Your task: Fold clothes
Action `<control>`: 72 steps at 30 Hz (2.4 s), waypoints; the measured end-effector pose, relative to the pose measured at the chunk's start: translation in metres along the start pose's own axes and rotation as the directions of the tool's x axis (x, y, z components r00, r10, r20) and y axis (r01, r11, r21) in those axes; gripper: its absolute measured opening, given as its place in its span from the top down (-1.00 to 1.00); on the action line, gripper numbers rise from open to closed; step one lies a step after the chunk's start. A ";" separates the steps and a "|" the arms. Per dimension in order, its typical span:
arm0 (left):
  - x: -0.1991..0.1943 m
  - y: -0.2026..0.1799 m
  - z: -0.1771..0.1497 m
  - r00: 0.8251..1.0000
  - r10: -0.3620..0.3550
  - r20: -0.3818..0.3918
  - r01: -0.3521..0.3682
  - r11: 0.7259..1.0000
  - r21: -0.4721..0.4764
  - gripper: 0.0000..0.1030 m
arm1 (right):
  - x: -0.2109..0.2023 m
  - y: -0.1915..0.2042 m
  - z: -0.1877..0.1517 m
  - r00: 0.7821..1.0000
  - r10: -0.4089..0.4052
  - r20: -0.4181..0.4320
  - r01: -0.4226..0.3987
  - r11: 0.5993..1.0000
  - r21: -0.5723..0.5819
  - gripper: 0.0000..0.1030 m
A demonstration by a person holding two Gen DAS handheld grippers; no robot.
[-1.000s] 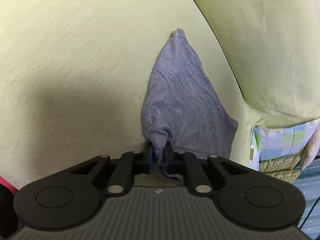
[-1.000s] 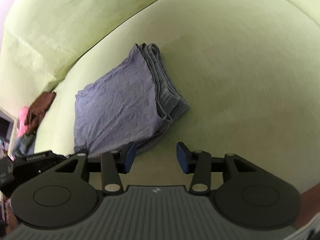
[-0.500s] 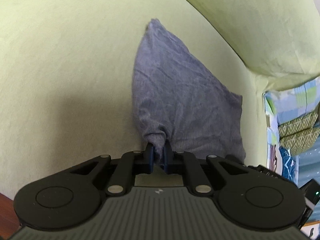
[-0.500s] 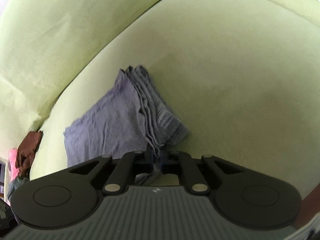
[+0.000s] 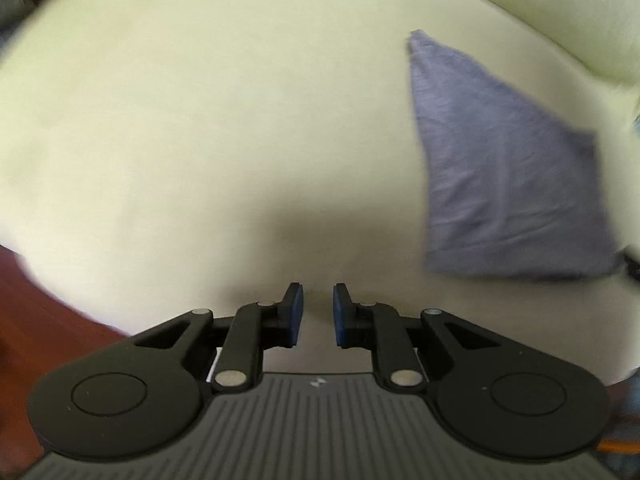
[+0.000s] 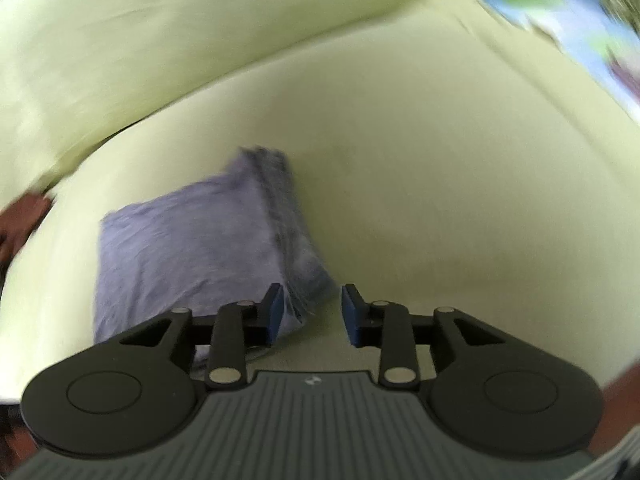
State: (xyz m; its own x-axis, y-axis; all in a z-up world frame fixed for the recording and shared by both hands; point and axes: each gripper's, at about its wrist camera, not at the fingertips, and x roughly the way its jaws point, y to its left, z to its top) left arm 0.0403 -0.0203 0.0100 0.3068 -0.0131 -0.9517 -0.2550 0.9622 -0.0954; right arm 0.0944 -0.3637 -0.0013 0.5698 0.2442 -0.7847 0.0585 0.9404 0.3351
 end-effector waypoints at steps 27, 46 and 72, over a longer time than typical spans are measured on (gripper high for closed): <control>0.017 -0.062 0.124 0.970 -0.148 0.190 0.092 0.957 0.275 0.18 | 0.104 -0.013 0.109 0.972 0.193 -0.137 -0.231 0.900 -0.371 0.03; 0.094 -0.063 0.192 0.934 -0.341 0.107 0.304 0.915 0.264 0.59 | 0.134 -0.022 0.111 0.952 0.266 -0.150 -0.294 0.933 -0.209 0.62; 0.014 -0.119 0.080 0.980 -0.127 0.156 0.060 0.926 0.372 0.41 | 0.023 0.019 0.030 0.973 0.213 -0.084 -0.229 0.910 -0.346 0.86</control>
State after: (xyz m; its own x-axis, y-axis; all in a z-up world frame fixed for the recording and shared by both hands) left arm 0.1477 -0.1129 0.0317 0.4759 -0.0921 -0.8747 0.1230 0.9917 -0.0375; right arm 0.1337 -0.3469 0.0028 0.4979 0.4577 -0.7366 -0.3608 0.8817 0.3040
